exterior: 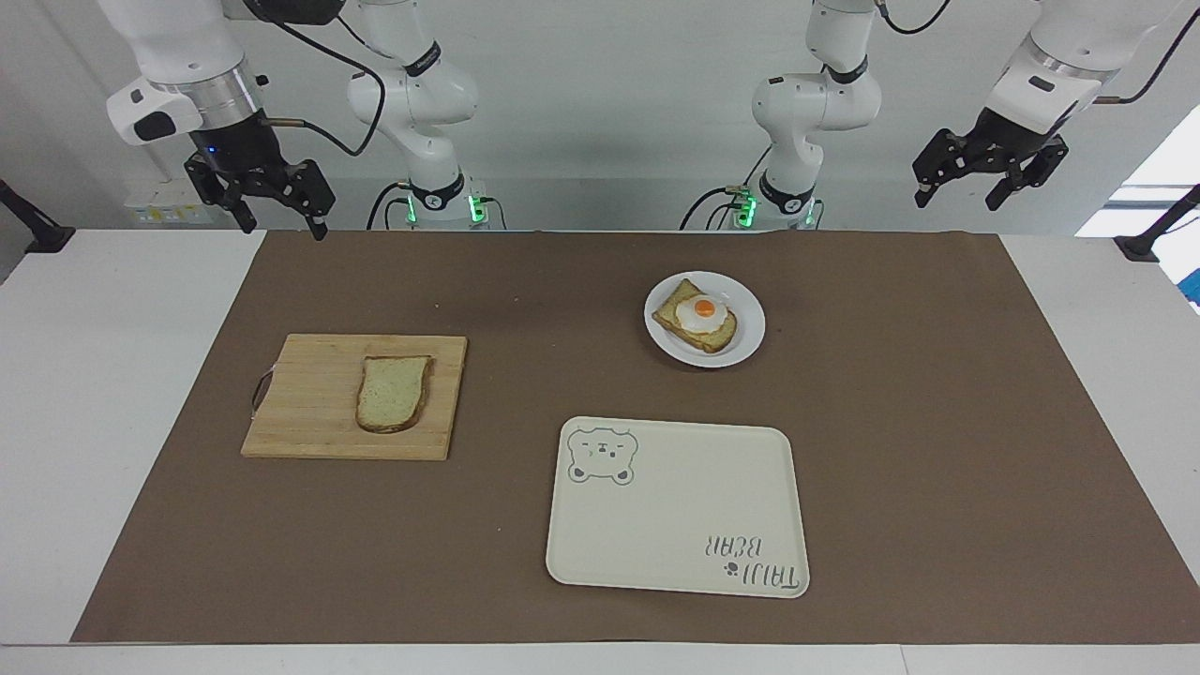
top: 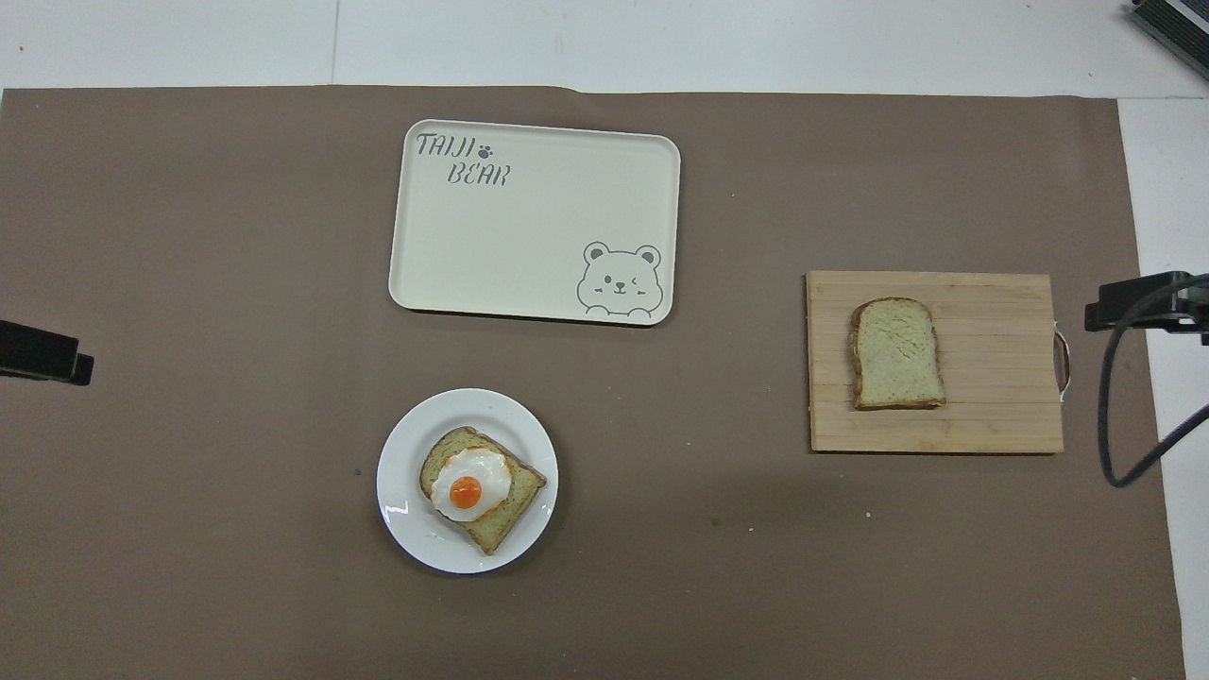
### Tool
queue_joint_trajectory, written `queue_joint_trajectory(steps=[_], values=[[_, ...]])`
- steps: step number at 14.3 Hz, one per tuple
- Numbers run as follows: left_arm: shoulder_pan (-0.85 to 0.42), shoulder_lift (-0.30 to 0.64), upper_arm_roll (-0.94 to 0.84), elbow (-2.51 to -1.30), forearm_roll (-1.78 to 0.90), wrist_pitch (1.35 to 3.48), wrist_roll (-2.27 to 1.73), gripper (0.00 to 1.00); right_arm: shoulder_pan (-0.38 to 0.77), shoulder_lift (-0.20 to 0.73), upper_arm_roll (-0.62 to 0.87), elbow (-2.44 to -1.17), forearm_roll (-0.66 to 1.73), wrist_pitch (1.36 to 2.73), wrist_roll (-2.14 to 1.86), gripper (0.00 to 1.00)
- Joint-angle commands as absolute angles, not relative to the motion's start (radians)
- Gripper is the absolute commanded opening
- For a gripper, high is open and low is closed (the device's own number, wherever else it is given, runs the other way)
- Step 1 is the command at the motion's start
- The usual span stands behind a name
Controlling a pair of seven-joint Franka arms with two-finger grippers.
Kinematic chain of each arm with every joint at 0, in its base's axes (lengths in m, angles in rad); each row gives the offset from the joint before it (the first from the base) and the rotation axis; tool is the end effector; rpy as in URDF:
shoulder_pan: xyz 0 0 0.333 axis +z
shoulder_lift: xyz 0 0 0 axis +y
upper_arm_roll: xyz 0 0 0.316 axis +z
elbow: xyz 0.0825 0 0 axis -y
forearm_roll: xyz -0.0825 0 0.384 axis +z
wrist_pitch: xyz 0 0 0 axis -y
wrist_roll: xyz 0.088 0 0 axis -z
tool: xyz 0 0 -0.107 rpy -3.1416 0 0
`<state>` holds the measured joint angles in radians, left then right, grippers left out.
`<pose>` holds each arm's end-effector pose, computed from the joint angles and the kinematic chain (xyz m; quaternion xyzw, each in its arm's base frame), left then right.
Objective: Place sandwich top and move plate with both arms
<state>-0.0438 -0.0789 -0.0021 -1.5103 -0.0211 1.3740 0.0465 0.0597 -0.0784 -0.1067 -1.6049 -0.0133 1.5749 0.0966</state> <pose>0.5072 -0.0259 0.6777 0.9984 -0.0479 -0.0287 0.0103 0.5299 -0.0288 0.6510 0.9971 -0.0718 0.0240 0.0019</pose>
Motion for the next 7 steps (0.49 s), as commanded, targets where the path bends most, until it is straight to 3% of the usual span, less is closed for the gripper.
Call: queue_joint_trajectory(steps=[1,7], values=[[-0.034,-0.104,-0.011,-1.537,-0.002,1.368,0.04,1.0,0.057,-0.095,-0.107,-1.624,-0.003,1.575,0.078,1.0],[-0.034,-0.104,-0.011,-1.537,-0.002,1.368,0.04,1.0,0.057,-0.098,-0.107,-1.628,-0.002,1.569,0.078,1.0]])
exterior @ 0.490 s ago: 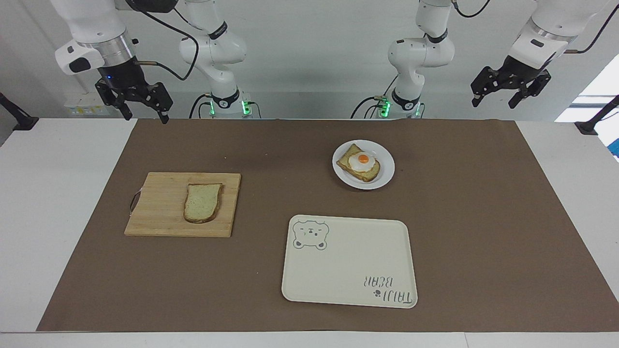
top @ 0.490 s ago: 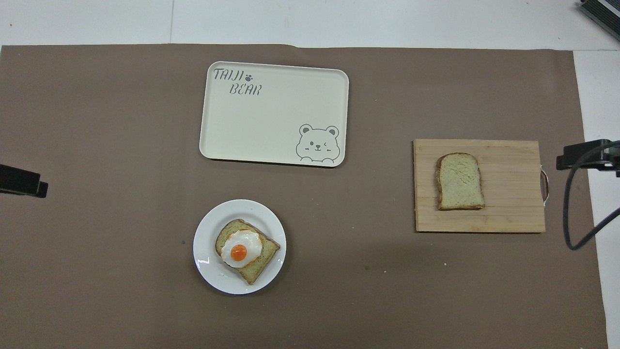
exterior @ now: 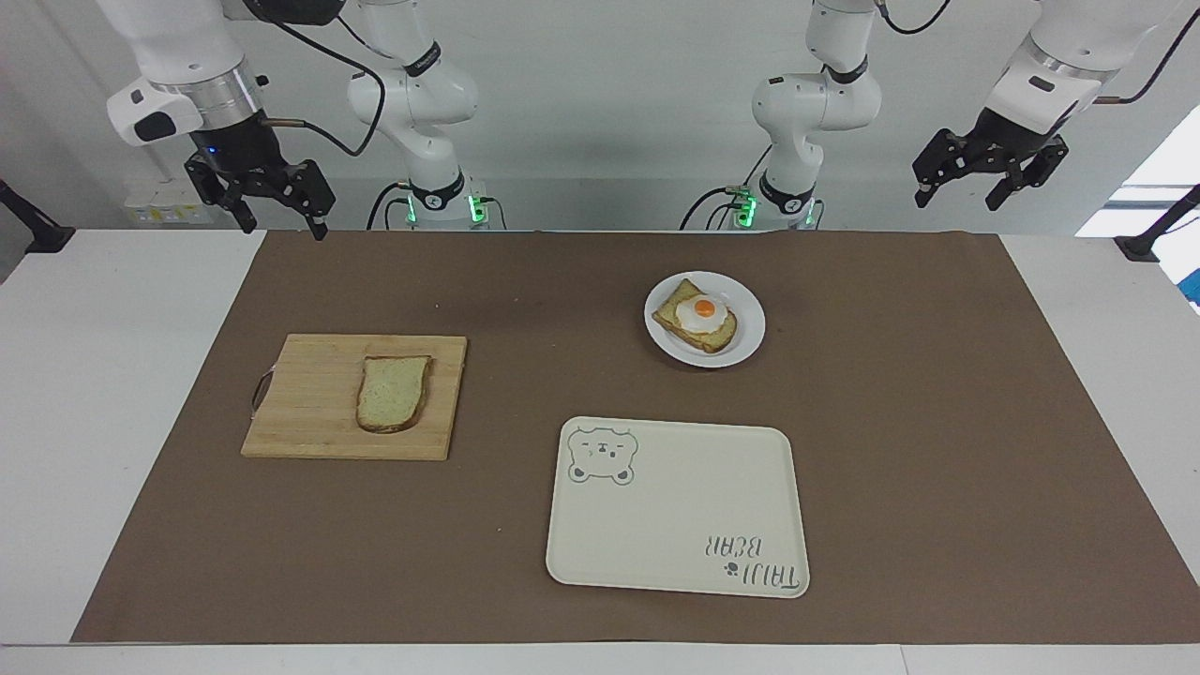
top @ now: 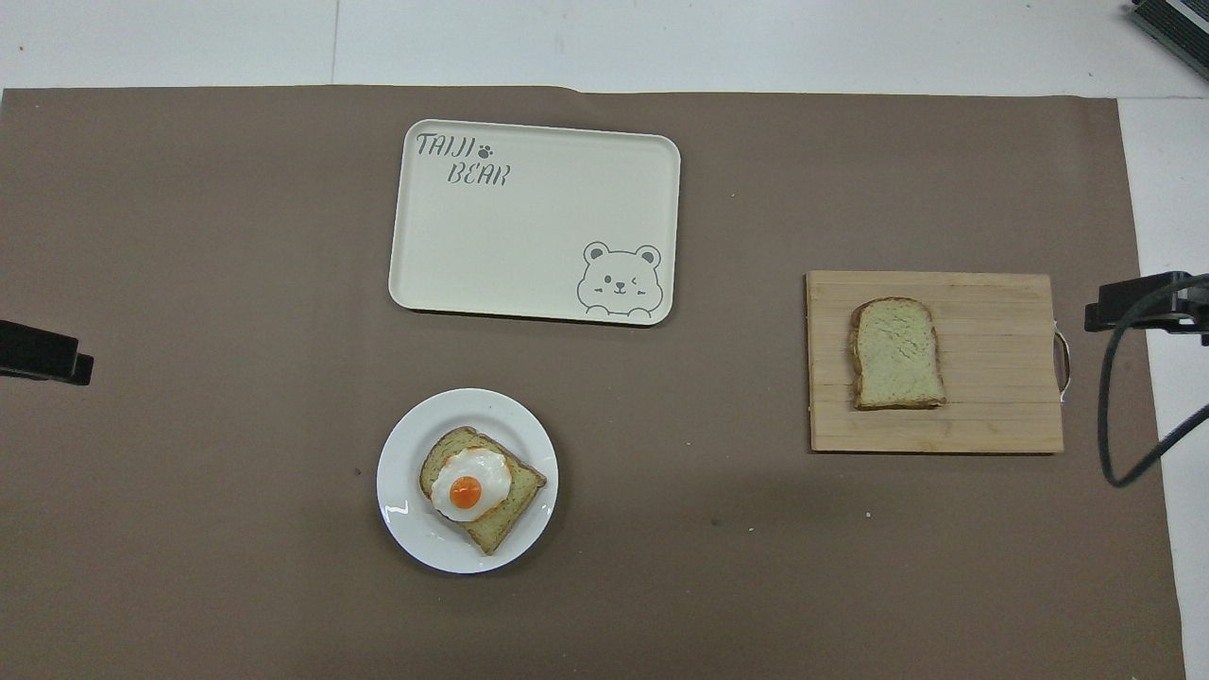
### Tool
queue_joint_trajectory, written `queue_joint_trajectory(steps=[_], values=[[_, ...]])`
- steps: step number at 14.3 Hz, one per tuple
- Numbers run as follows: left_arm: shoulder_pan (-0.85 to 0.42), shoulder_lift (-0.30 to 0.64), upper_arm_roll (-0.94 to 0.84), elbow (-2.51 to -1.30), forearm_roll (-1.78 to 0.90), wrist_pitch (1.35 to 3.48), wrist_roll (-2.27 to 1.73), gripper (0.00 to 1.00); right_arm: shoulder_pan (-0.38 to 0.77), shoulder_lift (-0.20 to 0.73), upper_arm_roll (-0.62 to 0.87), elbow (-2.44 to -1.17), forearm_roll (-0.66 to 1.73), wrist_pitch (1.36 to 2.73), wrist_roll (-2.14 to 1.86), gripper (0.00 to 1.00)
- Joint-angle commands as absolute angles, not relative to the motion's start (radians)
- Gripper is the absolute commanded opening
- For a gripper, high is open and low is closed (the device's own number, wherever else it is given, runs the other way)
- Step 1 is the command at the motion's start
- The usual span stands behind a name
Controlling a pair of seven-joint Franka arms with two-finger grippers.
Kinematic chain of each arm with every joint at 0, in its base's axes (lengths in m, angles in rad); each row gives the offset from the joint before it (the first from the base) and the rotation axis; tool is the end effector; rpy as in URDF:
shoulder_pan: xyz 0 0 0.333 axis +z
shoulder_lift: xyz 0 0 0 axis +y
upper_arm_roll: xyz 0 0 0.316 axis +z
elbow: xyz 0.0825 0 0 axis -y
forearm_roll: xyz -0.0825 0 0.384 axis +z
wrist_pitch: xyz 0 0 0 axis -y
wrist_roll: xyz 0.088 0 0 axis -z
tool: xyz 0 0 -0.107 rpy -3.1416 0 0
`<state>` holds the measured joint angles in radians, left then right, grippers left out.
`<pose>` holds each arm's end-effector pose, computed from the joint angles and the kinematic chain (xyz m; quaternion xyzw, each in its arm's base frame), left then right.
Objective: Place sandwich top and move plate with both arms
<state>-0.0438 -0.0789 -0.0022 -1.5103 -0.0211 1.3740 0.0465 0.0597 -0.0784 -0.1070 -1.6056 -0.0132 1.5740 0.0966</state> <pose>0.5072 -0.0260 0.6777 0.9984 -0.0480 -0.0287 0.0103 0.5298 -0.0290 0.6506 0.9971 -0.0719 0.0232 0.0018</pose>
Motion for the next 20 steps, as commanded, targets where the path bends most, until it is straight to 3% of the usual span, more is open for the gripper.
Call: queue_joint_trajectory(steps=[1,15,20], values=[[-0.034,-0.104,-0.011,-1.537,-0.002,1.368,0.04,1.0,0.057,-0.098,-0.107,-1.628,-0.002,1.569,0.078,1.0],[-0.034,-0.104,-0.011,-1.537,-0.002,1.368,0.04,1.0,0.057,-0.098,-0.107,-1.651,-0.002,1.589,0.068,1.0],[-0.034,-0.106,-0.011,-1.537,-0.002,1.368,0.04,1.0,0.057,-0.086,-0.107,-1.71,-0.002,1.675,0.069,1.0]])
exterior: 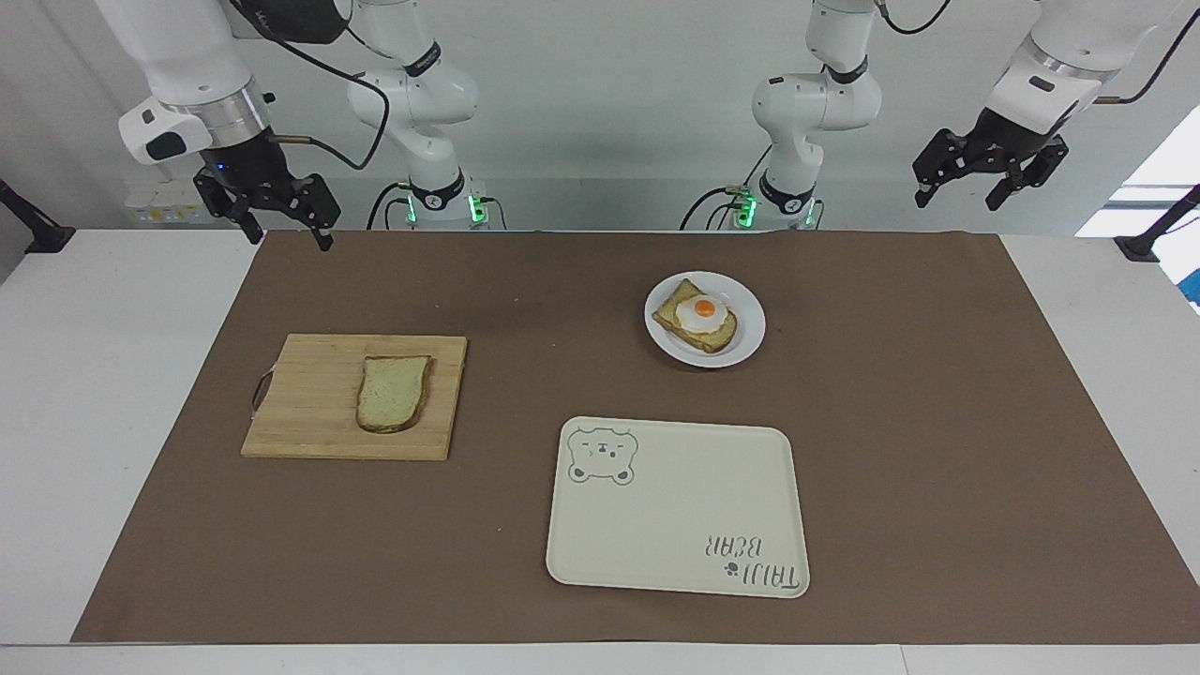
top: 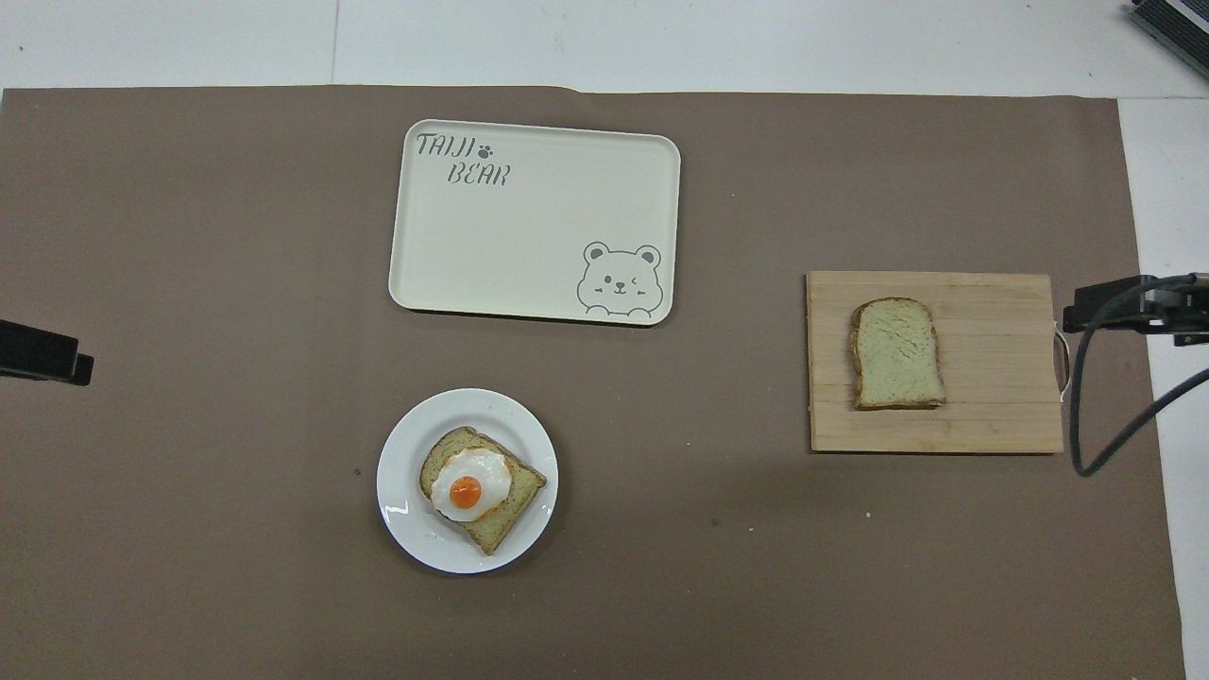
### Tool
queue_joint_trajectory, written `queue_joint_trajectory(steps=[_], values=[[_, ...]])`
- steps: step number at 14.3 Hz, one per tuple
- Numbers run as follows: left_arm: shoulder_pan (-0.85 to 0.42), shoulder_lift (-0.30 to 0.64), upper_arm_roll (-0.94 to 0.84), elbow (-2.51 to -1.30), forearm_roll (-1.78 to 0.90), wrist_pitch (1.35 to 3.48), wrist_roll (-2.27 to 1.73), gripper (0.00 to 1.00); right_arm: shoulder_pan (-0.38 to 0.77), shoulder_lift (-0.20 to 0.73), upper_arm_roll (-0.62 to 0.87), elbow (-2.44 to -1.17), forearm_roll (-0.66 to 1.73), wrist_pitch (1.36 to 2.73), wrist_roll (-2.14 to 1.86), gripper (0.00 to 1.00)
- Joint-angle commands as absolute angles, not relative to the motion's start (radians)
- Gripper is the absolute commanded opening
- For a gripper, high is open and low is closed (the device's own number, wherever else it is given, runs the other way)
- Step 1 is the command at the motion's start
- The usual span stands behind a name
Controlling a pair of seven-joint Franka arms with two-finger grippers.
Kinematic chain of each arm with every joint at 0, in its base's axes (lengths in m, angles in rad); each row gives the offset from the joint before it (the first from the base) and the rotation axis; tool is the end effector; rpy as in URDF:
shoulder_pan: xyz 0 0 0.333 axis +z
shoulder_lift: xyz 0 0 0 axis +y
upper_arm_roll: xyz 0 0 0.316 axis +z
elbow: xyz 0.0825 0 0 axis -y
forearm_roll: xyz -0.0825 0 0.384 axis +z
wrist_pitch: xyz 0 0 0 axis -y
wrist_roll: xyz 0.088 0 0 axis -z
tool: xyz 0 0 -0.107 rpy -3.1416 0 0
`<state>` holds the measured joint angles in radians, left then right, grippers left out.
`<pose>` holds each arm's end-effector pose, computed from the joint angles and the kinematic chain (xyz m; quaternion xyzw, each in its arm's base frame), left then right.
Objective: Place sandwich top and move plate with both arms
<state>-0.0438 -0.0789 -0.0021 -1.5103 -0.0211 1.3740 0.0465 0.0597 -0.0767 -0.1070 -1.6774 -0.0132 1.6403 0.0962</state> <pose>0.5072 -0.0259 0.6777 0.9984 -0.0479 -0.0287 0.0103 0.5359 -0.0289 0.6217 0.9973 -0.0713 0.0196 0.0020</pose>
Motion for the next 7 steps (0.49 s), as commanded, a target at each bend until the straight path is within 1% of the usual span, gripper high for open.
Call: queue_joint_trajectory(steps=[1,4,7], values=[[-0.034,-0.104,-0.011,-1.537,-0.002,1.368,0.04,1.0,0.057,-0.083,-0.107,-1.715,-0.002,1.687,0.071,1.0],[-0.034,-0.104,-0.011,-1.537,-0.002,1.368,0.04,1.0,0.057,-0.075,-0.107,-1.753,-0.002,1.742,0.071,1.0],[-0.034,-0.104,-0.011,-1.537,-0.002,1.368,0.04,1.0,0.057,-0.029,-0.107,-1.763,0.0,1.787,0.072,1.0]])
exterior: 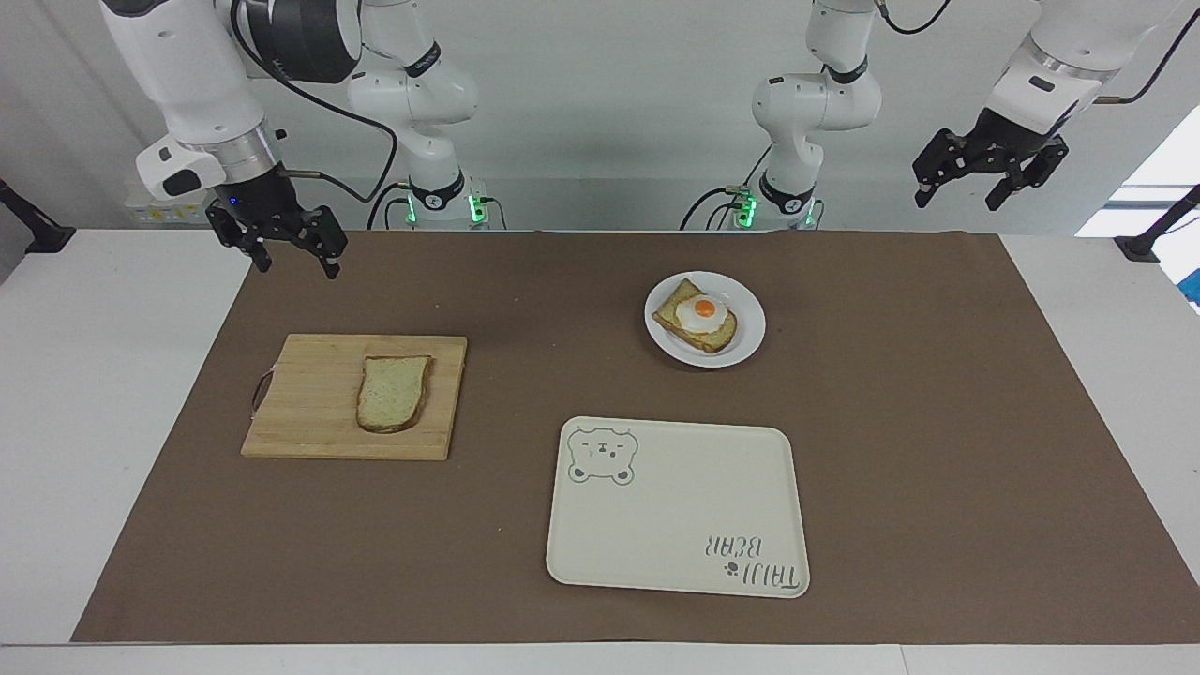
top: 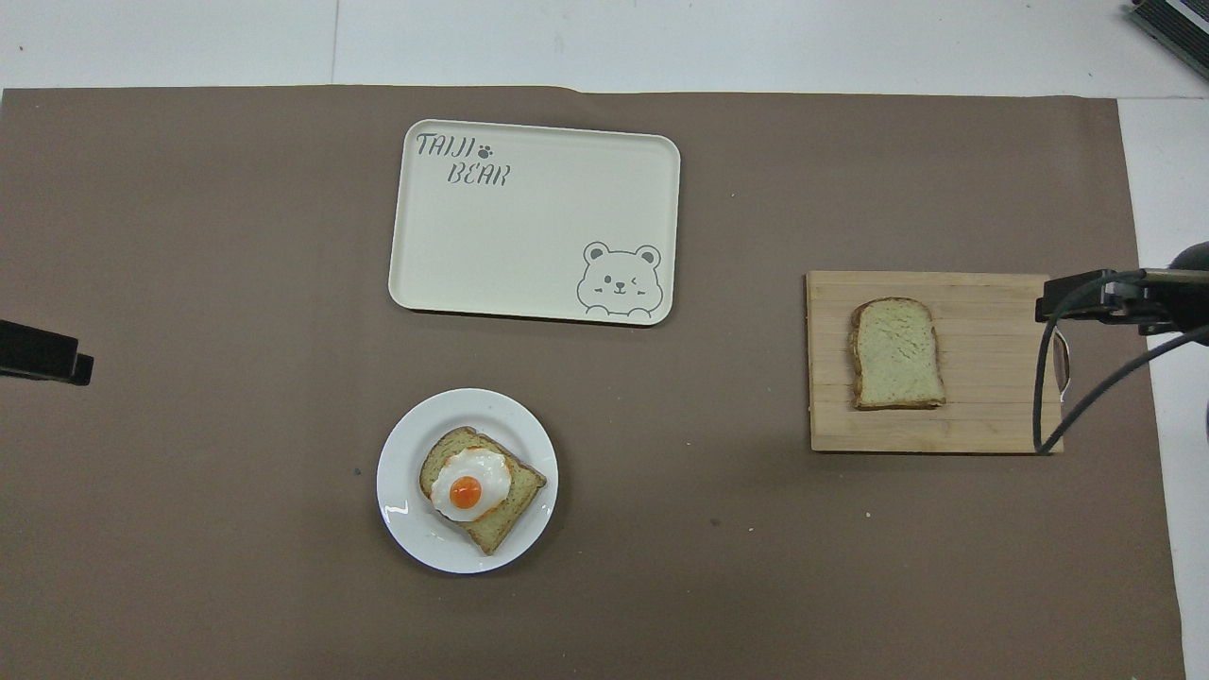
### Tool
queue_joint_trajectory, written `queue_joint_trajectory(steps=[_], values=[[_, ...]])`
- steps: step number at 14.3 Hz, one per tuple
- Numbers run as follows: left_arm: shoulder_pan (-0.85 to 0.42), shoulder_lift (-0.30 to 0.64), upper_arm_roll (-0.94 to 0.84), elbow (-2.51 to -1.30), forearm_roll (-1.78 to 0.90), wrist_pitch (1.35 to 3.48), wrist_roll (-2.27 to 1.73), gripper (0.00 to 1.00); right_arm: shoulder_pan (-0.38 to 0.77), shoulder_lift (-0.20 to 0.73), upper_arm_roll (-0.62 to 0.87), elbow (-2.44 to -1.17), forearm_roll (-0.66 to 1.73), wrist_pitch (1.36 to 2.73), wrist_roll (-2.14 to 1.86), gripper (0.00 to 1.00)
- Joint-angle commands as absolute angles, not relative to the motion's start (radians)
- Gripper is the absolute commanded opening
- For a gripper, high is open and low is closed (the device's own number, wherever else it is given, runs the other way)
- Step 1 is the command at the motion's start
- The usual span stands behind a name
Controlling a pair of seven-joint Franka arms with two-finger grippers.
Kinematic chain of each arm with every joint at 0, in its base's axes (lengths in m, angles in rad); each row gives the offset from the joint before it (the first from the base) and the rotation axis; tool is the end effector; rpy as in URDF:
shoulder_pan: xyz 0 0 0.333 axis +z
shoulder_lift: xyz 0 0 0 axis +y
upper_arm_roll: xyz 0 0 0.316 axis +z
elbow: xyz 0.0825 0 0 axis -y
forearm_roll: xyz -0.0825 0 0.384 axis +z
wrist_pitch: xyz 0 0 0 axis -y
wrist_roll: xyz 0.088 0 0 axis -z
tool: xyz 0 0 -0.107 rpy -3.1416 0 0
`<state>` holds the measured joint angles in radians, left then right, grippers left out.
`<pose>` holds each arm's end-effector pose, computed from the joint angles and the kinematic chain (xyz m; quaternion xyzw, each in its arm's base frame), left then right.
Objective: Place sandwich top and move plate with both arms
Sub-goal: 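Reach the right gripper over the bread slice on the cutting board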
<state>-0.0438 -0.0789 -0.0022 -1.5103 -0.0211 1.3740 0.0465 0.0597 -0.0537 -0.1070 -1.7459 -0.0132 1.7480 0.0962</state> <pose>0.5072 -0.0260 0.6777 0.9984 -0.0480 -0.0287 0.0103 0.5498 -0.0286 0.5863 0.9971 -0.0707 0.0278 0.0030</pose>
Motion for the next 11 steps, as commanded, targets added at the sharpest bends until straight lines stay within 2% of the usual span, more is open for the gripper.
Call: queue_joint_trajectory(steps=[1,11], values=[[-0.034,-0.104,-0.011,-1.537,-0.002,1.368,0.04,1.0,0.057,-0.011,-0.107,-1.764,0.0,1.801,0.071,1.0],[-0.034,-0.104,-0.011,-1.537,-0.002,1.368,0.04,1.0,0.035,0.162,-0.107,-1.913,0.002,2.117,-0.023,1.0]])
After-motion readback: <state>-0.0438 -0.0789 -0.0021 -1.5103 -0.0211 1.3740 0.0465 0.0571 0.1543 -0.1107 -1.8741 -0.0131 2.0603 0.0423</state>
